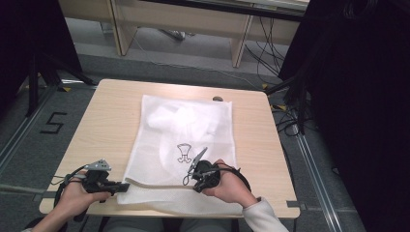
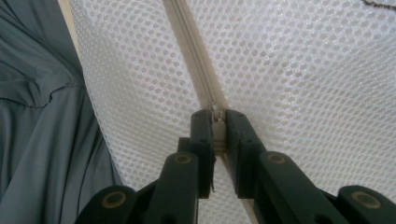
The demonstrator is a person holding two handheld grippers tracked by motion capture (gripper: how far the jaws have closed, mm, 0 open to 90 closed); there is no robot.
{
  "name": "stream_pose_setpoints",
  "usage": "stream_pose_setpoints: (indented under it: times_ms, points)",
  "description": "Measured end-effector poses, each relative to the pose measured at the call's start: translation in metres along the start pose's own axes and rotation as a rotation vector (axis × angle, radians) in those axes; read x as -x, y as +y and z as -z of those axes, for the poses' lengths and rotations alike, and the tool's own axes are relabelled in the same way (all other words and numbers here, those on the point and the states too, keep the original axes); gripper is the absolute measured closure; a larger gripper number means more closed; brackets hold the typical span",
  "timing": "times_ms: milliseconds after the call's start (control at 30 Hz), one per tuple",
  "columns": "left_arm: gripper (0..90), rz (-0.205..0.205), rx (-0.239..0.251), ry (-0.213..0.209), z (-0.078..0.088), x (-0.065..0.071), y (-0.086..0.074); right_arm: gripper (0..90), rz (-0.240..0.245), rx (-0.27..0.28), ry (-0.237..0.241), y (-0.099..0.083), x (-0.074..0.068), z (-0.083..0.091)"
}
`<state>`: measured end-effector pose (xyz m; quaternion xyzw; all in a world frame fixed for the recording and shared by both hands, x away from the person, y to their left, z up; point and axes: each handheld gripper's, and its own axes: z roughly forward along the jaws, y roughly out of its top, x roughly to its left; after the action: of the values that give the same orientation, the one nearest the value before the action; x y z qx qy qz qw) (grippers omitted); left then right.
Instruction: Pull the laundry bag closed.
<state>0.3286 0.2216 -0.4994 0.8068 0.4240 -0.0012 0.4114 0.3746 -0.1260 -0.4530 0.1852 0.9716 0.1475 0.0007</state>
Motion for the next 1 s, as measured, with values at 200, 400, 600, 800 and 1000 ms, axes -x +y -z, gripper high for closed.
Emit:
stream_pose_setpoints:
  times_ms: [200,400,600,800,1000]
  points:
    - [86.4,0.005,0.010,0.003,-0.001,0.000,-0.001,82.4,-0.023,0.006,0.005,-0.007,0.001,0.000]
    - [86.4,0.004,0.014,0.000,-0.001,0.000,-0.001,82.4,-0.044,0.008,0.019,-0.012,0.002,0.003]
    - [86.4,0.002,-0.008,-0.009,0.000,-0.001,0.000,82.4,-0.057,0.004,0.011,-0.021,0.006,0.003]
    - [86.4,0.012,0.007,0.001,0.000,0.000,-0.001,82.4,-0.073,-0.003,0.004,-0.028,0.008,0.005]
    - [86.4,0.008,-0.006,-0.004,0.000,-0.001,-0.001,82.4,-0.096,0.001,-0.010,-0.038,0.011,0.005]
